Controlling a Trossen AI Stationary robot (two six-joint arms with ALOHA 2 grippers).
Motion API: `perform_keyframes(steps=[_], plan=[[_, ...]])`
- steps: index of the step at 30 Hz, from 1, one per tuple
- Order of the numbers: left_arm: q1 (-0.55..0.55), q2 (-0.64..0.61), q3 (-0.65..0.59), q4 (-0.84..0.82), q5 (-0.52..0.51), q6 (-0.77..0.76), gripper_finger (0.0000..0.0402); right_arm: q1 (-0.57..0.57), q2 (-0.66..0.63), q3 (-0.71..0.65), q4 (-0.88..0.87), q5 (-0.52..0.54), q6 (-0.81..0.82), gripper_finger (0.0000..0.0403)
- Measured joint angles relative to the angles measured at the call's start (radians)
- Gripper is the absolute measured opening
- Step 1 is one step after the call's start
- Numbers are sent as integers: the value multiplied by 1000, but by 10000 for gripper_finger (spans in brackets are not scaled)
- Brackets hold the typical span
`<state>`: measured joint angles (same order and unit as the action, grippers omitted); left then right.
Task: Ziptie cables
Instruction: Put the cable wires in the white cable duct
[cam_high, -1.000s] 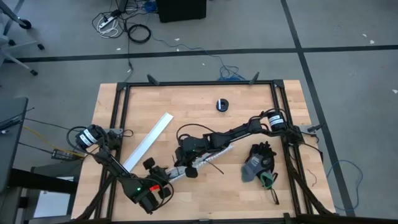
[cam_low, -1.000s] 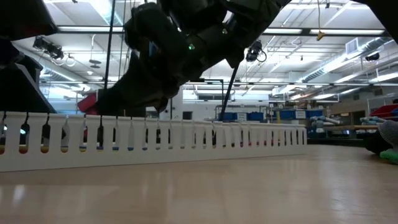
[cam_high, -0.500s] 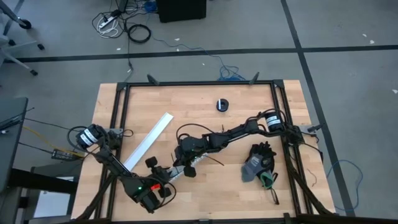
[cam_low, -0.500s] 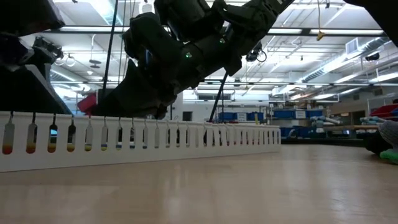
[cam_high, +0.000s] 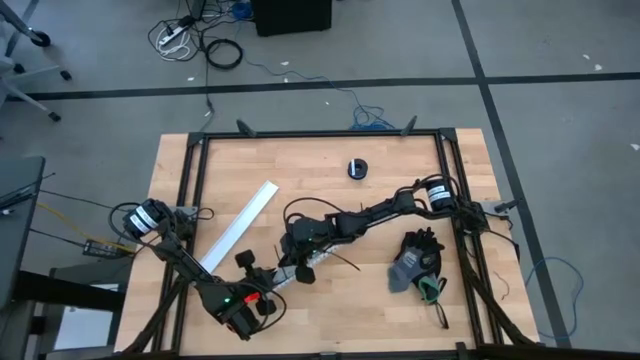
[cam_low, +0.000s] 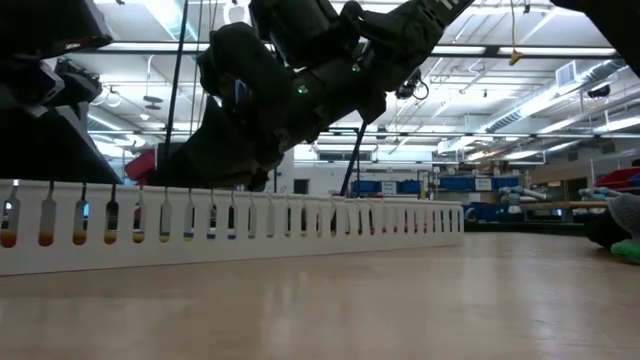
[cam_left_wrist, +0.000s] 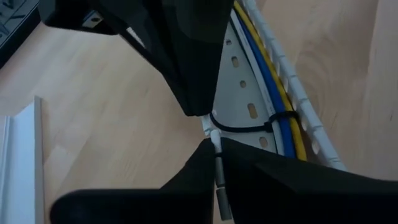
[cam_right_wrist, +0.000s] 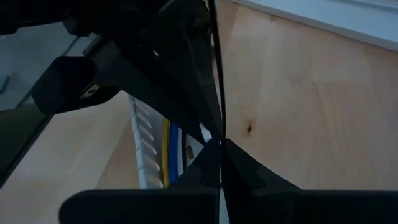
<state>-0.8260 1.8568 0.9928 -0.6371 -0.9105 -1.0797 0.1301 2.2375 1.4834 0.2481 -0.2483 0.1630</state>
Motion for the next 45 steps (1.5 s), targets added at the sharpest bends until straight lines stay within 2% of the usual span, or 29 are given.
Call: perform_keyframes(steps=[10, 21, 29, 45], plan=[[9, 0, 0, 16, 6, 42, 4, -3, 1, -1, 10, -16, 1, 0], [9, 0, 0, 26, 10, 59, 5, -8, 0, 2, -24, 34, 13, 0], [11, -1, 2, 39, 18, 85, 5, -20, 2, 0, 35, 39, 29, 0], [9, 0, 2, 37, 18, 85, 5, -8, 2, 1, -44, 44, 1, 8]])
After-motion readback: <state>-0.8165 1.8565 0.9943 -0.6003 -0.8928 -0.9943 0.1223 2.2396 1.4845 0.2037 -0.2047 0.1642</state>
